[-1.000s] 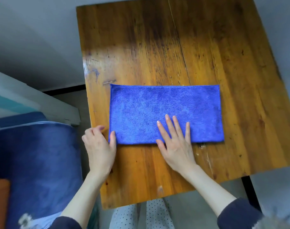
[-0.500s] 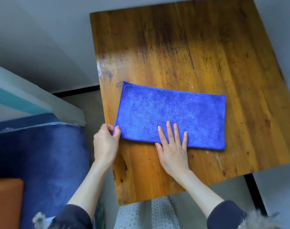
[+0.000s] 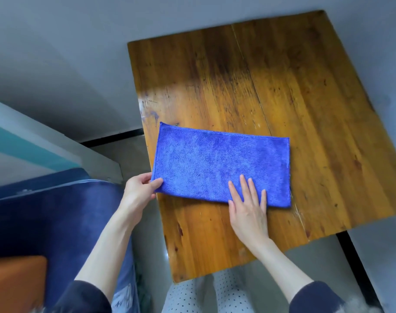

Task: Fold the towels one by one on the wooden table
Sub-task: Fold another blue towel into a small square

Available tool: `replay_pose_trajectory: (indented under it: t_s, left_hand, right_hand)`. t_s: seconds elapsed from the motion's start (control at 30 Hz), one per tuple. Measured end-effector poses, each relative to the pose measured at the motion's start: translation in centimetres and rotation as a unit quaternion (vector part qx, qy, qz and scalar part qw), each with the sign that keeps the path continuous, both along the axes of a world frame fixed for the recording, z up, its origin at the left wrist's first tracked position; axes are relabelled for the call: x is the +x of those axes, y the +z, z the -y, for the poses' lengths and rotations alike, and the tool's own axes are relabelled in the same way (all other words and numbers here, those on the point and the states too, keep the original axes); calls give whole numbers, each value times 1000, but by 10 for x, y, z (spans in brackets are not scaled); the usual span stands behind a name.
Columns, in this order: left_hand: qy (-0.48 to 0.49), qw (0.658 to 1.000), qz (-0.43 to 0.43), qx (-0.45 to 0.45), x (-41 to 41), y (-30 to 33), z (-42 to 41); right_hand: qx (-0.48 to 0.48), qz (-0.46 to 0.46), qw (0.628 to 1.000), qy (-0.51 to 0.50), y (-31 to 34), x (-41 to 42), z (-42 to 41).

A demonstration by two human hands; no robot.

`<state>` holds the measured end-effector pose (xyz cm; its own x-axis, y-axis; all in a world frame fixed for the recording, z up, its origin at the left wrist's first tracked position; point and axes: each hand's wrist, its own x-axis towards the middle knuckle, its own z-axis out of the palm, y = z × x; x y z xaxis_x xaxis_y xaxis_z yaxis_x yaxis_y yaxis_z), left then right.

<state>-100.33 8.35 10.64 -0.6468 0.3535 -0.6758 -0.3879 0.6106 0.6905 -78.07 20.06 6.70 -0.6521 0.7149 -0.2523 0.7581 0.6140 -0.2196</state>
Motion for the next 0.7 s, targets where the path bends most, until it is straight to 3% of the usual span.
replay_pose_trajectory:
  t_s: [0.17,0.3,0.37,0.47,0.6,0.7]
  left_hand:
    - [12,999,-40,35,14,28,-17]
    - [22,995,-44,91,37,60,-47]
    - [1,991,-76,111,55,73,-68]
    - [-65,980,-157,108,89,81,-101]
    - [-175,935,-296,84,146,61,-143]
    - [-291,900,-316,78,185,32,-161]
  right_hand:
    - [-48,17,998,25,2,2,-9]
    - [-164,-134,977,-33,15,14,-23]
    - [-247,-230,929,-152,26,23,-33]
    - [-383,-328,796,-336,41,40,-52]
    - [-485,-378,668,-419,45,70,-76]
    - [-506,-395,627,-441,39,84,-90]
